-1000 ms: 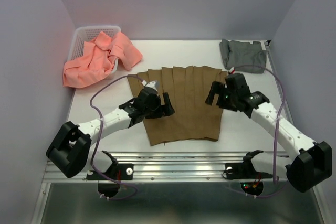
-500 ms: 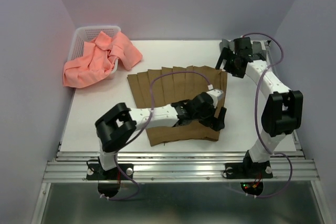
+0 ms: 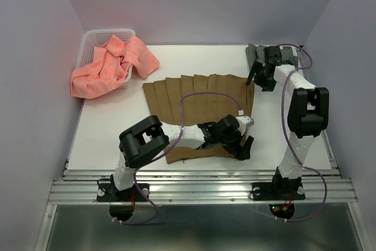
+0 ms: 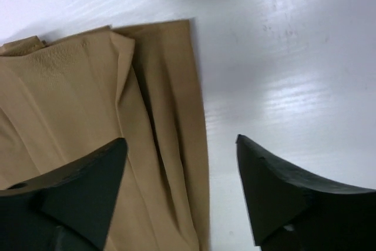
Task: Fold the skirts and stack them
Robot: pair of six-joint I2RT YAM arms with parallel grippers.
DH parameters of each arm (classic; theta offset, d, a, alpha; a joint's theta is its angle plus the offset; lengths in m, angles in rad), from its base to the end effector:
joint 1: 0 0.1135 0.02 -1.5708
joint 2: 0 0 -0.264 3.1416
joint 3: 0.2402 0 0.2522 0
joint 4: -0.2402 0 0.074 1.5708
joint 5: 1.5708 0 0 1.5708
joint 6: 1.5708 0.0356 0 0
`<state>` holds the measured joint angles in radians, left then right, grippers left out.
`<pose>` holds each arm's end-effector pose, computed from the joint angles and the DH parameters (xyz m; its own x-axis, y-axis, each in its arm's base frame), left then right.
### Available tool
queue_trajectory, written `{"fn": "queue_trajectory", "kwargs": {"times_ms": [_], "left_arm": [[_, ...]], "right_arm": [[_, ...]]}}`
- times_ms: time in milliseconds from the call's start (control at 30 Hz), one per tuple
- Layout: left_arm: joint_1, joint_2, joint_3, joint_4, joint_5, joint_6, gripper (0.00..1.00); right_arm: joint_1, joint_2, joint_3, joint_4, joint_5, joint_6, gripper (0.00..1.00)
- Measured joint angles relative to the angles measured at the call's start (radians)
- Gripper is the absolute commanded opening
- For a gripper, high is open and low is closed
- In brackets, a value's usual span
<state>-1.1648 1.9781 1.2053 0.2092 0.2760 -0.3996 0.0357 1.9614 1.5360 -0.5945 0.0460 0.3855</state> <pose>0.1622 -0.4020 0.1700 -0.5737 0.3866 -0.7221 0.8160 0.3460 -0.4630 0.4255 0.0136 0.2178 -0.7934 0.3475 -0.4998 0.3095 0.9373 0.1605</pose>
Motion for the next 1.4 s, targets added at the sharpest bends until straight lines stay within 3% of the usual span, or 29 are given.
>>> {"fn": "queue_trajectory", "kwargs": {"times_ms": [67, 133, 600, 700, 933, 1033, 1400], "left_arm": [[0.002, -0.022, -0.053, 0.051, 0.011, -0.003, 0.99], [0.003, -0.033, -0.089, 0.099, 0.016, -0.006, 0.99], [0.011, -0.046, -0.167, 0.233, 0.034, -0.049, 0.99], [0.014, -0.046, -0.179, 0.253, 0.039, -0.061, 0.99], [0.015, -0.05, -0.207, 0.299, 0.039, -0.092, 0.99], [0.015, -0.051, -0.216, 0.314, 0.039, -0.106, 0.99], [0.017, -0.058, -0.257, 0.379, 0.039, -0.143, 0.99]], "right_arm": [[0.0, 0.029, 0.023, 0.0, -0.004, -0.01, 0.62], [0.0, 0.058, 0.039, 0.005, -0.004, -0.017, 0.54], [0.0, 0.175, 0.089, 0.038, -0.06, -0.039, 0.47], [0.0, 0.179, 0.097, 0.049, -0.085, -0.043, 0.41], [0.0, 0.201, 0.117, 0.06, -0.113, -0.054, 0.16], [0.0, 0.203, 0.119, 0.06, -0.122, -0.057, 0.01], [0.0, 0.179, 0.182, 0.037, -0.199, -0.084, 0.01]]}}
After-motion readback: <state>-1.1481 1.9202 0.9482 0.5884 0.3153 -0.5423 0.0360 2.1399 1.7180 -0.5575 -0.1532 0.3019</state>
